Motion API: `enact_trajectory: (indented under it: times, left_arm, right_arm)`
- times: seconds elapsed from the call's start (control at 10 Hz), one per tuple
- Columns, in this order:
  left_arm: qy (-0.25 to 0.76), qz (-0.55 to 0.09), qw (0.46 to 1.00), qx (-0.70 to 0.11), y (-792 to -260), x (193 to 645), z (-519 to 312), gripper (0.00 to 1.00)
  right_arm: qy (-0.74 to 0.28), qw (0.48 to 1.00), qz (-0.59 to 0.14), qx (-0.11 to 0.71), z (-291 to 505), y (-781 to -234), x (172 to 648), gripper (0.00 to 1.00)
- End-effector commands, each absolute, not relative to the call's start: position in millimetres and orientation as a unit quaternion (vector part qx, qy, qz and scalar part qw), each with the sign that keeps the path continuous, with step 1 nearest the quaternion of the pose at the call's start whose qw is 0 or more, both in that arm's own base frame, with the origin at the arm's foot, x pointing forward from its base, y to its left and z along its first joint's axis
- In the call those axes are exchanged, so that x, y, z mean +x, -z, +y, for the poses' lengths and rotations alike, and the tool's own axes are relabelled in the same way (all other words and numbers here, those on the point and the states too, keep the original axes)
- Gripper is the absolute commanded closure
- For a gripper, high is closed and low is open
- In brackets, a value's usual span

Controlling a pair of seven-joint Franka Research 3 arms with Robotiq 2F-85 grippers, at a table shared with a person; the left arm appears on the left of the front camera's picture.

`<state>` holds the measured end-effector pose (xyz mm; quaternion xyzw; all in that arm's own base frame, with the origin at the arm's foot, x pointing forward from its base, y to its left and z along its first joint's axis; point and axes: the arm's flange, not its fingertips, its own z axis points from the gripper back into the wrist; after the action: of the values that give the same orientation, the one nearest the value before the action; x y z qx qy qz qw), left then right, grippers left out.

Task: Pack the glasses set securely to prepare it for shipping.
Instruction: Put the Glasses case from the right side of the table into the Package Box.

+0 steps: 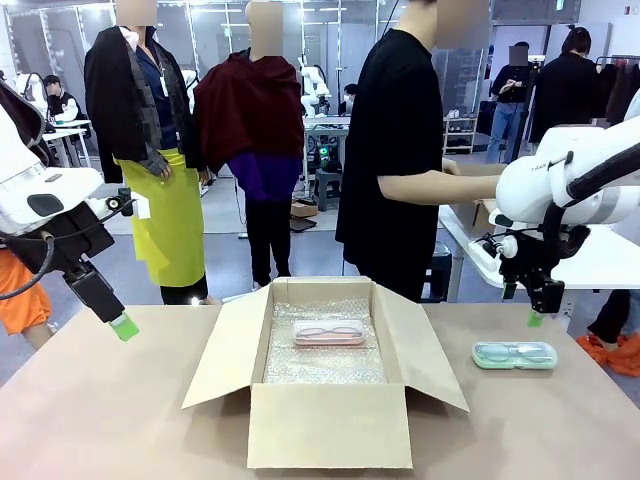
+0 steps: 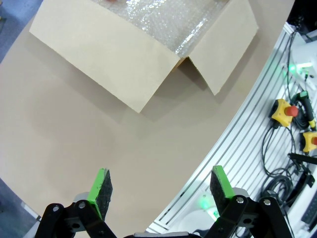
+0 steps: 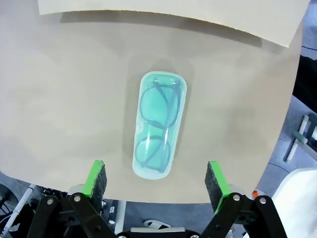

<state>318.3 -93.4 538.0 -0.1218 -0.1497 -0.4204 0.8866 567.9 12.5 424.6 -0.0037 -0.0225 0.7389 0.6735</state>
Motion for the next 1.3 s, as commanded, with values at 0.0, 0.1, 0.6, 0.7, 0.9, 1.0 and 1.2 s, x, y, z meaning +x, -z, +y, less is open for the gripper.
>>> enact_trajectory:
  times: [0.0, 0.1, 0.6, 0.7, 0.9, 1.0, 1.2]
  left_arm:
    - [0.418, -0.154, 0.886, -0.129, -540, 318, -93, 0.0]
    - [0.418, -0.154, 0.886, -0.129, -540, 318, -93, 0.0]
    - [0.418, -0.154, 0.886, -0.129, -540, 318, -93, 0.0]
    - [0.418, -0.154, 0.886, -0.129, -540, 318, -93, 0.0]
    - [0.418, -0.154, 0.886, -0.129, -540, 318, -93, 0.0]
    - [0.418, -0.154, 0.886, -0.129, -540, 318, -93, 0.0]
    - [0.418, -0.154, 0.886, -0.129, -540, 318, -93, 0.0]
  right_arm:
    - [-0.734, 0.679, -0.016, 0.009, 12, -410, 575, 0.0]
    - [-0.726, 0.688, -0.02, -0.003, 13, -394, 577, 0.0]
    - [-0.691, 0.718, -0.04, -0.071, 21, -342, 566, 0.0]
    - [-0.691, 0.719, -0.039, -0.068, 19, -336, 563, 0.0]
    - [-0.682, 0.728, -0.036, -0.06, 16, -323, 558, 0.0]
    - [-0.677, 0.733, -0.034, -0.056, 15, -317, 556, 0.0]
    - [-0.671, 0.738, -0.037, -0.058, 14, -309, 555, 0.0]
